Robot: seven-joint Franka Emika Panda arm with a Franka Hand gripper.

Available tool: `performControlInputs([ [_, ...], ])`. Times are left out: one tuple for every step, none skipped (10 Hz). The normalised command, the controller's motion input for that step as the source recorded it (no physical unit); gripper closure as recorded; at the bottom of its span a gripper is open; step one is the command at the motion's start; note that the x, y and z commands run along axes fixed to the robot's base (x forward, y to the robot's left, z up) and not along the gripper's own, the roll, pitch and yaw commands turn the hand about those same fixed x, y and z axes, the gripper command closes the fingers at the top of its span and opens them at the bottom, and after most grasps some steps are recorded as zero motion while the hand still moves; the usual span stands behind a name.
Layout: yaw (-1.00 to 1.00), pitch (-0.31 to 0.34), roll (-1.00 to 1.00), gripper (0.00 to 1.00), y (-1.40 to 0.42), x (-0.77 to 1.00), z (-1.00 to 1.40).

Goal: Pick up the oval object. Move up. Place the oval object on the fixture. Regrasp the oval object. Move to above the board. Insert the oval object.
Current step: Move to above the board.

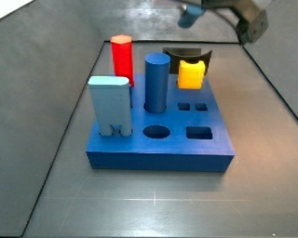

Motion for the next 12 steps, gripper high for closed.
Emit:
performControlInputs([
  [-0.03, 0.107, -0.06, 1.0, 0.01, -0.05, 1.0],
  [0.0, 0.122, -0.05, 1.0, 0.0, -0.05, 1.0],
  [0.02, 0.123, -0.05, 1.0, 0.0, -0.05, 1.0],
  [0.04, 0.117, -0.05, 1.0, 0.0, -0.05, 1.0],
  [0.06, 0.108, -0.05, 1.0, 0.0, -0.05, 1.0],
  [0.07, 0.101, -0.05, 1.0, 0.0, -0.05, 1.0],
  [0.08, 0.095, -0.05, 1.0, -0.01, -0.04, 1.0],
  [0.08, 0.094, -0.04, 1.0, -0.01, -0.03, 1.0],
  [0.08, 0.092, -0.04, 1.0, -0.01, -0.03, 1.0],
  [0.08, 0.099, -0.04, 1.0, -0.02, -0.01, 1.0],
  [0.08, 0.105, -0.04, 1.0, -0.02, -0.01, 1.0],
  [0.08, 0.109, -0.04, 1.0, -0.03, 0.01, 0.93],
])
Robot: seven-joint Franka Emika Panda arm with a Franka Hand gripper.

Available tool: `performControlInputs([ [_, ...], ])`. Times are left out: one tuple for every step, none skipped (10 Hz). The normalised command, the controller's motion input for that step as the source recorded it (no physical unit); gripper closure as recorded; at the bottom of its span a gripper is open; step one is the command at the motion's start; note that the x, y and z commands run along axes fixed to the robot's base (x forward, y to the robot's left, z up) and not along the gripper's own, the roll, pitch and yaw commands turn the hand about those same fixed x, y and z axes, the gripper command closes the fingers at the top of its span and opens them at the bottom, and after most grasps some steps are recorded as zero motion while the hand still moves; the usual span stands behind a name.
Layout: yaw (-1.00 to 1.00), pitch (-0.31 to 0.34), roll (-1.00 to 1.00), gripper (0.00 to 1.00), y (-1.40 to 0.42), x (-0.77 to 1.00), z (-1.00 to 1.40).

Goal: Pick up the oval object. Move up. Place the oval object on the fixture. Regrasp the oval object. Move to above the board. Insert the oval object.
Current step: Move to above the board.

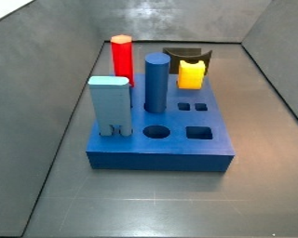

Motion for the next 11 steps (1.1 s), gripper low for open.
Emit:
performControlInputs([
  [0.09, 0.105, -0.04, 1.0, -0.03, 0.01, 0.82],
  [0.09, 0.1, -0.05, 1.0, -0.03, 0.02, 0.54],
  [0.09, 0.098, -0.05, 1.0, -0.02, 0.01, 0.43],
  [0.09, 0.095, -0.05, 1.0, -0.02, 0.01, 0.21],
  [-0.1, 0.01, -1.0, 1.0, -1.0, -0.47, -0.15],
  [-0.1, 0.0, -1.0, 1.0, -1.0, -0.47, -0.15],
  [-0.1, -0.006, -1.0, 1.0, -1.0, -0.49, -0.15],
  [-0.1, -0.01, -1.0, 1.0, -1.0, -0.5, -0.17],
  [-0.1, -0.007, -1.0, 1.0, -1.0, -0.51, -0.16],
  [-0.11, -0.004, -1.0, 1.0, -1.0, -0.53, -0.16],
  [-0.11, -0.004, -1.0, 1.0, -1.0, -0.53, -0.16],
])
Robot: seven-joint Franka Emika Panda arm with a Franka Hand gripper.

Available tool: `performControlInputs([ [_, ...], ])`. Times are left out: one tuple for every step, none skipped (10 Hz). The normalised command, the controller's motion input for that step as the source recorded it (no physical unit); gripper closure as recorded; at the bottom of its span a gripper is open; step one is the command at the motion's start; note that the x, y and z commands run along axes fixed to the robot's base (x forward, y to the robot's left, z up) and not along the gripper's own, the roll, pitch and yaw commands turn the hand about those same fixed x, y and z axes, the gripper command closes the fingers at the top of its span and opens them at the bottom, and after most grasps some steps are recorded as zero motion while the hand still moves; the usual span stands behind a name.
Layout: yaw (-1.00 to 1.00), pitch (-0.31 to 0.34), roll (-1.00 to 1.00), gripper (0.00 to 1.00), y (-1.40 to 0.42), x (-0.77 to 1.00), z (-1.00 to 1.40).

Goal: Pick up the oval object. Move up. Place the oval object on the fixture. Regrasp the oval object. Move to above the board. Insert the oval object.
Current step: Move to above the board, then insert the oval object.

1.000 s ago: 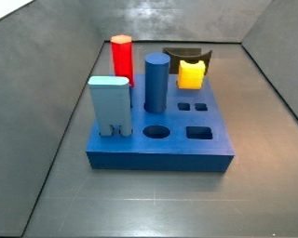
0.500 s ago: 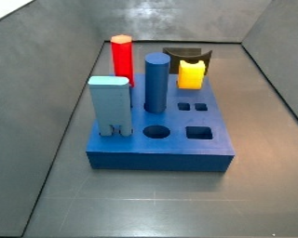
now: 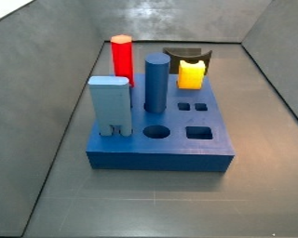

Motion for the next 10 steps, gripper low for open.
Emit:
performControlInputs([
  [-0.1, -0.002, -1.0, 1.0, -1.0, -0.57, -0.16],
  [-0.1, -0.005, -1.0, 1.0, -1.0, -0.58, -0.16],
  [-0.1, -0.015, -1.0, 1.0, -0.72, -0.45, -0.12],
  [-0.09, -0.014, -0.94, 1.0, -0.35, -0.25, -0.06],
  [-0.03, -0.009, -0.58, 1.0, -0.04, -0.08, -0.01],
  [-0.03, -0.012, -0.46, 1.0, -0.02, -0.06, -0.01],
  [-0.02, -0.014, -0.25, 1.0, -0.02, -0.05, -0.01],
  [-0.02, 0.0, 0.01, 1.0, 0.0, -0.07, 0.0],
  [0.0, 0.0, 0.0, 1.0, -0.12, 0.0, 0.0],
  [0.0, -0.06, -0.07, 1.0, -0.45, 0.18, -0.25],
])
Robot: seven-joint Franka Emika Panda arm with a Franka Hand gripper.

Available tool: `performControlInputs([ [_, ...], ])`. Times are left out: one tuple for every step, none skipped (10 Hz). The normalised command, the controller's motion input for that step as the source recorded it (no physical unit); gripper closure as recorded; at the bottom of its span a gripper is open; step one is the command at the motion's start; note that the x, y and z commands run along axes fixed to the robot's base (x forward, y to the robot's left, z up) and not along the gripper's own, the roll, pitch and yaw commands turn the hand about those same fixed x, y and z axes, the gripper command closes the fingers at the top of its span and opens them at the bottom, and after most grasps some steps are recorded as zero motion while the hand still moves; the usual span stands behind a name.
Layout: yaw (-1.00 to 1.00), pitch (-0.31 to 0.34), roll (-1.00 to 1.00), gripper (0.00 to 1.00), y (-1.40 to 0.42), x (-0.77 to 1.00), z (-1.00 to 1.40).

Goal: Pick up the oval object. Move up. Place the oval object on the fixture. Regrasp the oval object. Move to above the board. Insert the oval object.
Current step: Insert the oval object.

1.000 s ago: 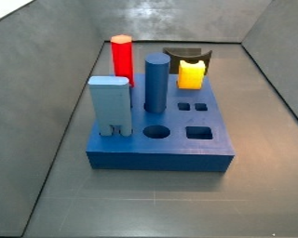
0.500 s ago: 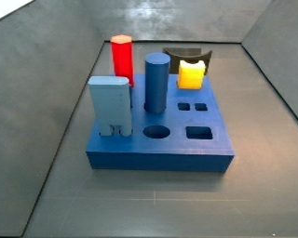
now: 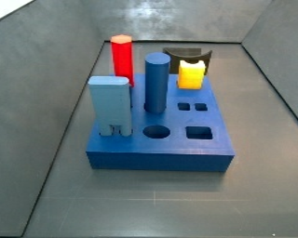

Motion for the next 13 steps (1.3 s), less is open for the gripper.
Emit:
performControlInputs([
  [0.0, 0.0, -0.27, 1.0, -0.24, 0.74, -0.26],
  [0.0, -0.02, -0.14, 1.0, -0.37, 0.92, -0.58],
  [0.0, -0.187, -0.11, 1.0, -0.19, 0.86, -0.83],
  [0.01, -0.193, -0.14, 1.0, -0.03, 0.85, -0.8],
  [0.03, -0.109, -0.06, 1.0, -0.04, 0.76, -1.0],
  [0.07, -0.036, 0.0, 1.0, -0.05, 0.42, -1.0],
  [0.07, -0.007, 0.0, 1.0, -0.24, 0.13, -1.0],
  [0.07, 0.0, 0.02, 1.0, -0.34, 0.0, -1.0],
  [0.19, 0.0, 0.08, 1.0, -0.33, -0.15, -1.0],
  [0.35, 0.03, 0.12, 1.0, -0.33, -0.41, -1.0],
  [0.36, 0.006, 0.18, 1.0, -0.23, -0.47, -0.88],
  [0.33, 0.0, 0.17, 1.0, -0.09, -0.35, -0.79],
  [0.17, -0.03, 0.05, 1.0, 0.0, -0.12, -0.57],
])
